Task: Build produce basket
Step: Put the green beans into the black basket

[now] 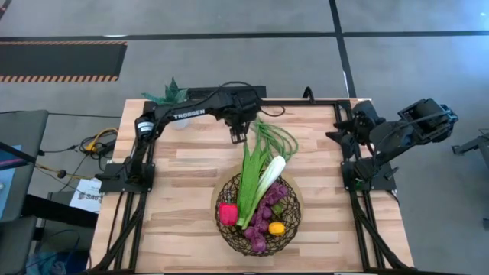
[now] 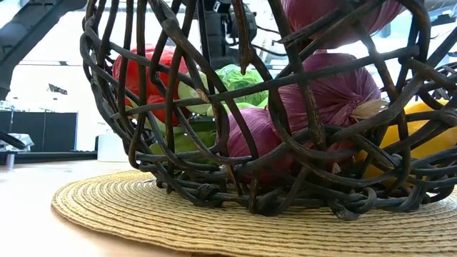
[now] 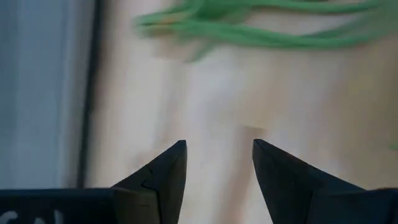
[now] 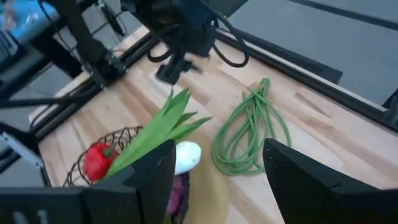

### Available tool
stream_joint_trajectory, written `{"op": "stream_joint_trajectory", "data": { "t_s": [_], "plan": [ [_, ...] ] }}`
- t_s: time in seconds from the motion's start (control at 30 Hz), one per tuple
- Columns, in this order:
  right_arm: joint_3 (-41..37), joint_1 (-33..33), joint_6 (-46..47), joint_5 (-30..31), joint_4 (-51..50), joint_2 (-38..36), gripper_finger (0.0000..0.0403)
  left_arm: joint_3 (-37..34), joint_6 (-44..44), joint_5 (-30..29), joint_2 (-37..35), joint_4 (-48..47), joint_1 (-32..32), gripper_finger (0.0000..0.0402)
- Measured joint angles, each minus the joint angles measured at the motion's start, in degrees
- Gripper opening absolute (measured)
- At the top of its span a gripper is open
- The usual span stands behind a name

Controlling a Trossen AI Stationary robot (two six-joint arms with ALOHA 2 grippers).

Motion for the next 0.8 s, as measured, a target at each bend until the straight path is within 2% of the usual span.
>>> {"op": "stream_joint_trajectory", "data": {
  "t_s": [0.07, 0.13, 0.23, 0.3, 0.5, 0.63, 0.7, 0.8],
  "plan": [
    [0.00, -0.22, 1.06, 0.62, 0.12, -0.01, 0.0260, 0.00, 6.94, 8.85, 0.00, -0.47, 1.40, 0.0171],
    [-0.02, -0.91, 1.89, 0.73, 0.82, -0.01, 0.0260, 0.00, 18.95, 13.49, 0.00, -2.32, 2.29, 0.0171],
    [0.00, -1.60, 2.02, 0.77, 2.21, -0.01, 0.0260, 0.00, 36.19, 12.40, 0.00, -4.08, 2.70, 0.0171],
    [0.00, -2.03, 2.02, 0.78, 2.38, -0.01, 0.0260, 0.00, 41.91, 9.82, 0.00, -2.84, 2.66, 0.0171],
    [0.00, -3.71, 4.52, 0.79, 2.54, -0.01, 0.0260, -0.66, 50.14, -0.32, 0.01, 9.36, 2.02, 0.0171],
    [-0.02, -3.81, 5.04, 1.16, 2.69, 0.39, 0.0260, -0.70, 50.08, -0.49, 0.04, 17.13, 1.48, 0.0171],
    [-0.02, -3.81, 5.04, 1.26, 3.35, 0.61, 0.0260, -0.71, 47.50, 0.80, 0.04, 18.67, 1.42, 0.0171],
    [-0.02, -3.81, 4.89, 1.64, 4.90, 1.09, 0.0260, -0.72, 35.29, 2.77, 0.04, 21.98, 1.52, 0.0171]
  ]
}}
